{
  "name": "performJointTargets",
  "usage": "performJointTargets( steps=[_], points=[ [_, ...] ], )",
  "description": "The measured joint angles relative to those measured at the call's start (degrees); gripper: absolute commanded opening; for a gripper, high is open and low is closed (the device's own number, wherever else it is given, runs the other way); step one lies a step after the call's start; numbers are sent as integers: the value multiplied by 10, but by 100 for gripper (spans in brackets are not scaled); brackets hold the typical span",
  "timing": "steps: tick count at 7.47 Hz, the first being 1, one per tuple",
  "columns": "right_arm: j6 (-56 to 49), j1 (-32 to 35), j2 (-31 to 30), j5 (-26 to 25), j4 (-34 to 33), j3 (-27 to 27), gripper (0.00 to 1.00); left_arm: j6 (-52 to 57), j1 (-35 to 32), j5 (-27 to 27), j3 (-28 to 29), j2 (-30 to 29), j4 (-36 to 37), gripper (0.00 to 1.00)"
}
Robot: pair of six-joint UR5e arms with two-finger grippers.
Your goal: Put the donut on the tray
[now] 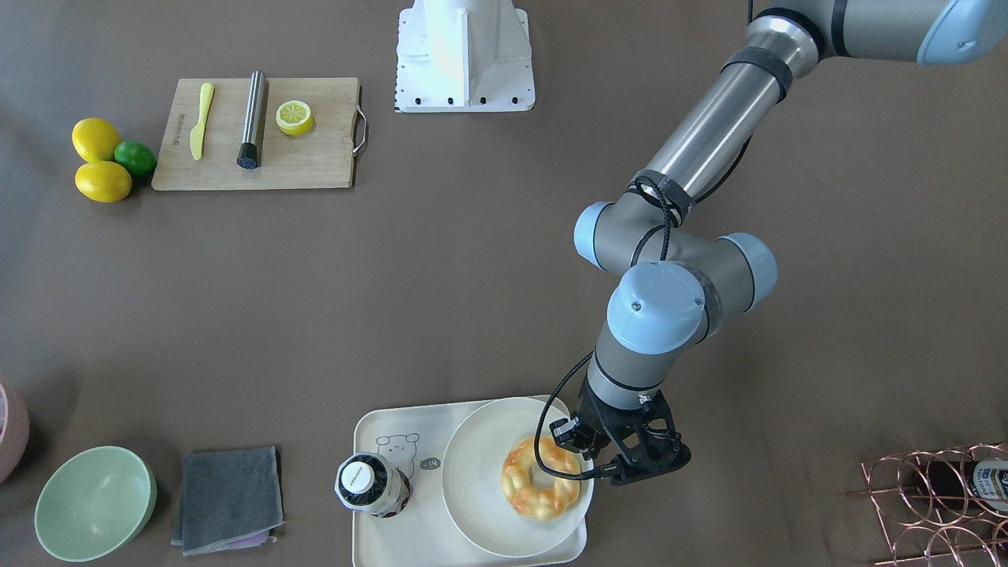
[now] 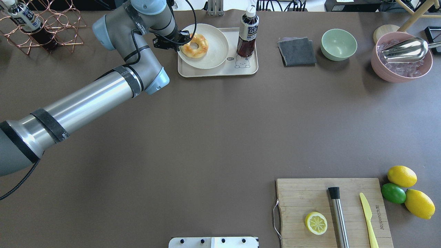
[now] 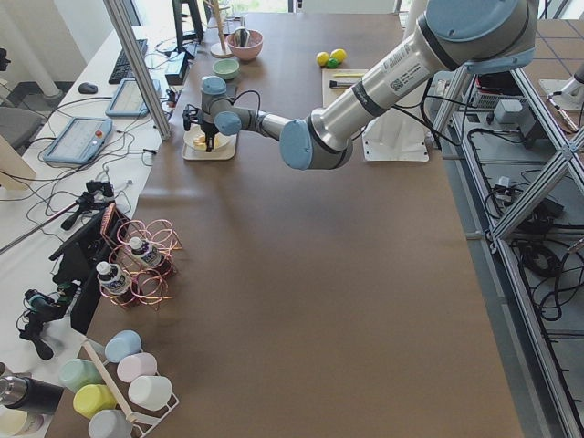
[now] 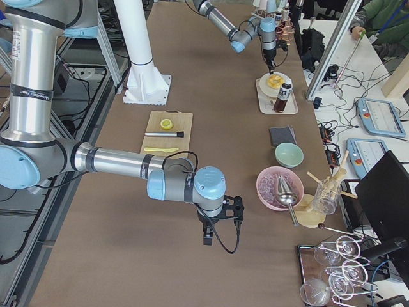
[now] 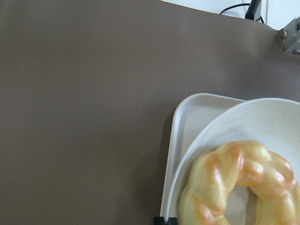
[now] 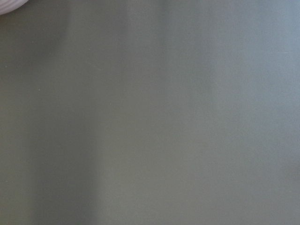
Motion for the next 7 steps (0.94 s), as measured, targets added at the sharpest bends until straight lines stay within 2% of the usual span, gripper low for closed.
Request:
performJointTargets(
  steps=[1, 4, 5, 7],
  points=[
    [0, 0, -1, 0, 0, 0, 99, -1, 2, 2, 11, -5, -7, 99],
    [-2, 1, -7, 1, 0, 3, 99, -1, 1, 2, 4, -4, -19, 99],
    [-3, 1, -8, 1, 1, 4, 99, 0, -2, 1, -27, 12, -17, 99],
    [-4, 1, -11, 1, 0, 5, 99, 1, -5, -9, -158, 82, 32, 99]
  ],
)
